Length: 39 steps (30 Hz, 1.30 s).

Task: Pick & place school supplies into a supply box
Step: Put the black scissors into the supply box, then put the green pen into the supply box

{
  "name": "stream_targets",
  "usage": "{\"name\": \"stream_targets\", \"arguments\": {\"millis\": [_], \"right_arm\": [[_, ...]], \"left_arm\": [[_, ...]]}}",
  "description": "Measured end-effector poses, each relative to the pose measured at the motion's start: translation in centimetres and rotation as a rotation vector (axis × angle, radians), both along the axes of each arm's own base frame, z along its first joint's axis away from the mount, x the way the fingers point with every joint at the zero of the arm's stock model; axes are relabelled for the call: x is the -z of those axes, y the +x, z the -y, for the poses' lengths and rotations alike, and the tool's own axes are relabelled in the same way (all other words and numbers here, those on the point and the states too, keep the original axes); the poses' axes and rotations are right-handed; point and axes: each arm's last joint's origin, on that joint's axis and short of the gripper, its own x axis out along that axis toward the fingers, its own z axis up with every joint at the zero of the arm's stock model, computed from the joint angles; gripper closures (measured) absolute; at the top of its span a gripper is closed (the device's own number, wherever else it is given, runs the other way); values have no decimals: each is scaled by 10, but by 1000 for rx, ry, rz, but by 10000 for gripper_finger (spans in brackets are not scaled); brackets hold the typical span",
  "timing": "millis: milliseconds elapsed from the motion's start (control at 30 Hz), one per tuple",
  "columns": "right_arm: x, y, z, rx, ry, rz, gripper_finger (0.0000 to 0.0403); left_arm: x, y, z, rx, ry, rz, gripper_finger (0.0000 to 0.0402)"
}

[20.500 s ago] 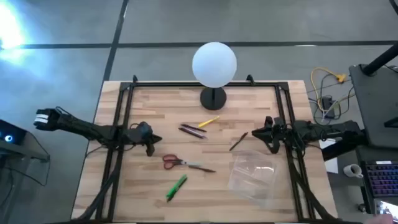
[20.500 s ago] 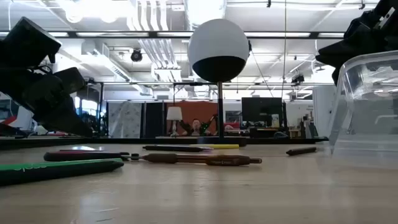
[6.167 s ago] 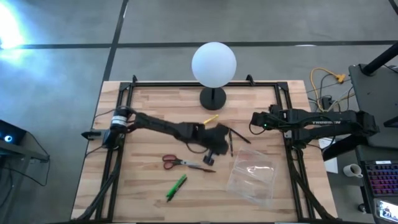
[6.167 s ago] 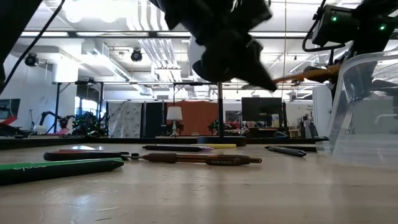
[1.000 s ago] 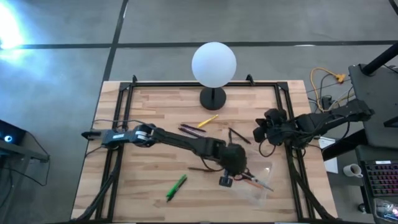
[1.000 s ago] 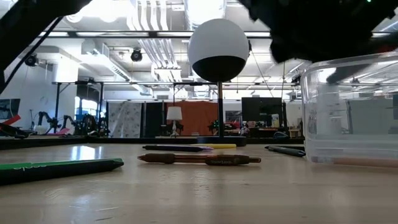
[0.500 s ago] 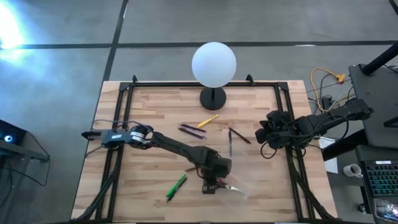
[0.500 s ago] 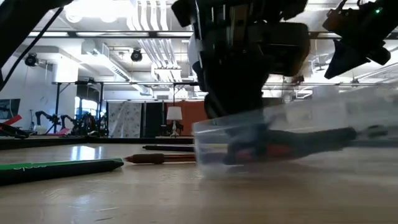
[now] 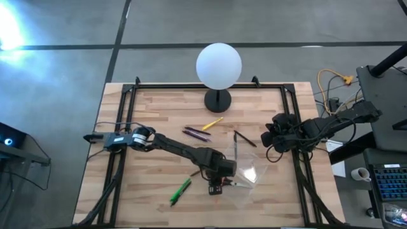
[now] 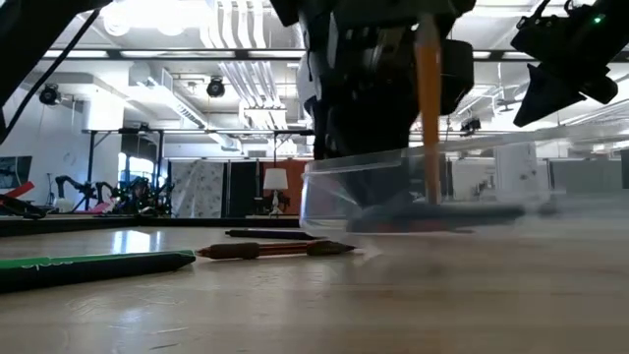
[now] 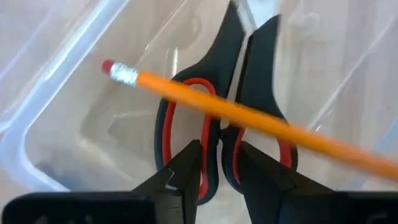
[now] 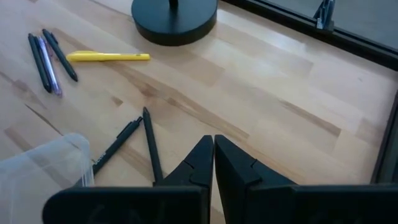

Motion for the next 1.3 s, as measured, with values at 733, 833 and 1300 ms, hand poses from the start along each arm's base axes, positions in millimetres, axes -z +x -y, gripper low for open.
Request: {"name": "stream_targets", "arguments": {"millis": [733,833,1300], "right_arm": [[16,13,-20,-65,51,-74,394],[24,12,-35,-89,63,-73,394],[107,11,-122,-70,359,-92,394]], "left_arm": [[-58,-5,-4,-30,100,-15,289],[-61,-10,-2,-12,106,-18,289],[-67,-20,9,51,115,-13,289]]}}
